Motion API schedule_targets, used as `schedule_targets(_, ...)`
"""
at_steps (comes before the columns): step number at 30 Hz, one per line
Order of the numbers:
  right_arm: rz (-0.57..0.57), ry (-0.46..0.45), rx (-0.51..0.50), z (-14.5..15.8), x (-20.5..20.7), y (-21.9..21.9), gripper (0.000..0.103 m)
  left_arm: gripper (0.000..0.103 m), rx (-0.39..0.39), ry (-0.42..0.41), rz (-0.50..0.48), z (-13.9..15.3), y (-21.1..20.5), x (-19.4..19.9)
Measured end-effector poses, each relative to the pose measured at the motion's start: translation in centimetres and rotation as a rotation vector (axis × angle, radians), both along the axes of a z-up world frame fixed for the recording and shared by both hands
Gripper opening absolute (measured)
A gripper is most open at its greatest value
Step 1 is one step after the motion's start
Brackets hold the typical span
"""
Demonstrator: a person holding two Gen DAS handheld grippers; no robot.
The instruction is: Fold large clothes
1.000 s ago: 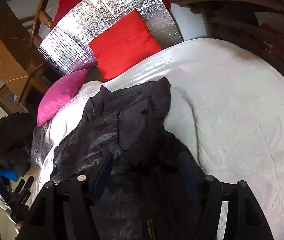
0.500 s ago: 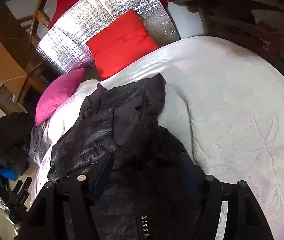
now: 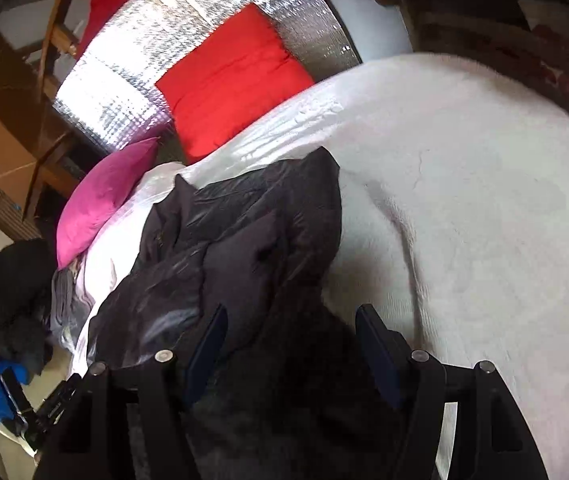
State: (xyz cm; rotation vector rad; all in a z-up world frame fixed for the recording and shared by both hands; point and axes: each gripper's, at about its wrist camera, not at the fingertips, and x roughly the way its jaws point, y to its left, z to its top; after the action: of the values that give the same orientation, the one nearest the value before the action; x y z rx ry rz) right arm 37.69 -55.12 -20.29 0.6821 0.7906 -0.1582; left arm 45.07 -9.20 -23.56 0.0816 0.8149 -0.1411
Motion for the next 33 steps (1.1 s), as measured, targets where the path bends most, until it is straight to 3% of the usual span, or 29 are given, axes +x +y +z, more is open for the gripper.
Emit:
schedule_targets(5, -0.012, 0.024, 0.097, -2.4, 3.3, -1.9, 0.07, 0.088, -0.023, 0.035, -0.007, -1.0, 0.1, 1.6)
schedule_targets(7, 0.011, 0.03, 0.121, -3.0, 4.4, -1.7, 0.07, 0.078, -0.031, 0.059, -0.011, -1.7, -0.2, 1.9)
schedule_targets(9, 0.041, 0.044, 0.111, -3.3, 5.5, -1.0, 0.07, 0.076, -0.018, 0.104, -0.029, -3.0, -1.0, 2.3)
schedule_targets(11, 0.057, 0.071, 0.06, -3.6, 6.4, 0.1, 0.071, 0.076, 0.002, 0.1, -0.034, -3.6, -1.6, 2.3)
schedule_targets(13, 0.078, 0.05, -0.018, -3.2, 6.6, 1.3, 0.065, 0.074, 0.008, 0.09, -0.043, -3.4, -1.9, 2.1)
schedule_targets(15, 0.081, 0.066, -0.099, -2.8, 6.7, 2.7, 0.044, 0.072, 0.005, 0.085, -0.05, -3.3, -2.2, 2.0)
schedule_targets(18, 0.086, 0.037, -0.198, -1.2, 6.1, 4.0, 0.034, 0.072, 0.022, 0.076, -0.051, -3.2, -2.4, 1.7)
schedule_targets(20, 0.089, 0.005, -0.25, 0.1, 5.7, 5.0, 0.033, 0.072, 0.029, 0.071, -0.05, -3.1, -2.4, 1.5)
schedule_targets(24, 0.101, 0.022, -0.309, -0.3, 5.7, 5.5, 0.033, 0.072, 0.031, 0.064, -0.05, -2.8, -2.2, 1.4)
schedule_targets(27, 0.093, 0.072, -0.249, -2.1, 6.1, 4.4, 0.036, 0.072, 0.057, 0.049, -0.059, -2.5, -2.4, 1.0)
schedule_targets(31, 0.089, 0.067, -0.186, -1.4, 5.4, 3.9, 0.04, 0.072, 0.089, 0.014, -0.069, -1.5, -2.5, 0.2)
schedule_targets(32, 0.092, 0.072, -0.177, -1.2, 5.0, 3.8, 0.057, 0.072, 0.091, 0.005, -0.07, -1.2, -2.5, -0.2)
schedule_targets(33, 0.096, 0.076, -0.162, -1.0, 4.6, 3.8, 0.067, 0.072, 0.093, -0.007, -0.072, -0.8, -2.5, -0.6)
